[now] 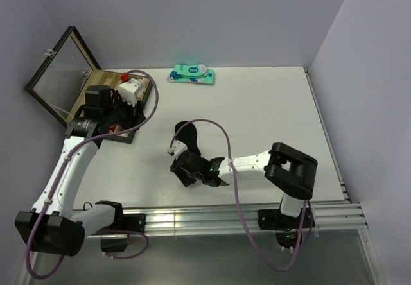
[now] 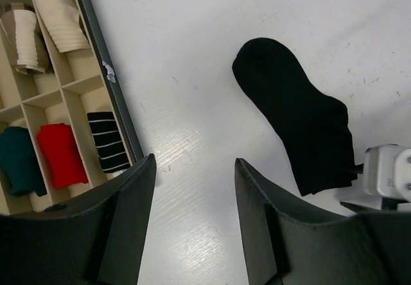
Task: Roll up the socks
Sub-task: Roll the sock at the center of the board.
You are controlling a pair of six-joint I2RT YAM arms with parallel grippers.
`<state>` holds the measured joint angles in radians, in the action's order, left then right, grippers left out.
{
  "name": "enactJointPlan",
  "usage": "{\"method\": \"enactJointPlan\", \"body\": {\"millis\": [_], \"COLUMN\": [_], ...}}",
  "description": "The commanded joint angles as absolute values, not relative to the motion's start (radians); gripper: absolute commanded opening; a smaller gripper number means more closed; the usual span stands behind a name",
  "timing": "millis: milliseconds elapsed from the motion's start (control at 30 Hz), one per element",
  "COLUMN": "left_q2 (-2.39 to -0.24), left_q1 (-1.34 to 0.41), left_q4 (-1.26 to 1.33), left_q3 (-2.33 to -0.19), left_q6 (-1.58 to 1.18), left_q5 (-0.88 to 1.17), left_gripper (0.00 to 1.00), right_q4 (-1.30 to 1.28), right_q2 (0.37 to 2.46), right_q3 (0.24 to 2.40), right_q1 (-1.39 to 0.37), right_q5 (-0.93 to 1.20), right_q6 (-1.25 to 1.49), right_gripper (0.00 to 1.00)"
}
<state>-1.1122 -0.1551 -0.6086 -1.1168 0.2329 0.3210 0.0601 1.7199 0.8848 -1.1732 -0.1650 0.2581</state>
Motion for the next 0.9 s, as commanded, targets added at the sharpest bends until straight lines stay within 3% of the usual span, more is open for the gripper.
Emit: {"method": "enactJointPlan", "body": {"millis": [0, 200, 433, 700, 867], "left_q2": [-1.115, -1.109, -1.095, -1.005, -0.973], "left_q1": [-0.16, -0.16, -0.16, -0.16, -0.161], "left_q4": [-0.601, -0.584, -0.545, -0.465, -0.479], "left_q3": [-1.141, -1.105, -0.99, -0.848, -0.799], "left_q6": [0.233, 0.261, 0.34, 0.461, 0.551], "left_q5": [0.353, 0.356, 0.385, 0.547, 0.644], "left_gripper": [0.57, 0.58, 0.57, 0.59, 0.59], "right_q4": [0.086, 0.083, 0.077, 0.032, -0.029], "right_q2": [1.773, 1.824, 1.807, 1.749, 1.747], "right_q3": [0.925, 0.933, 0.914, 0.913, 0.933], "right_q1": [-1.183, -1.184, -1.186, -1.14, -1.048], "right_q5": [-0.195, -0.25, -0.245, -0.054, 0.199], "right_q6": [0.216, 0.218, 0.23, 0.297, 0.356], "right_gripper": [0.54, 0.47, 0.23, 0.17, 0.15]}}
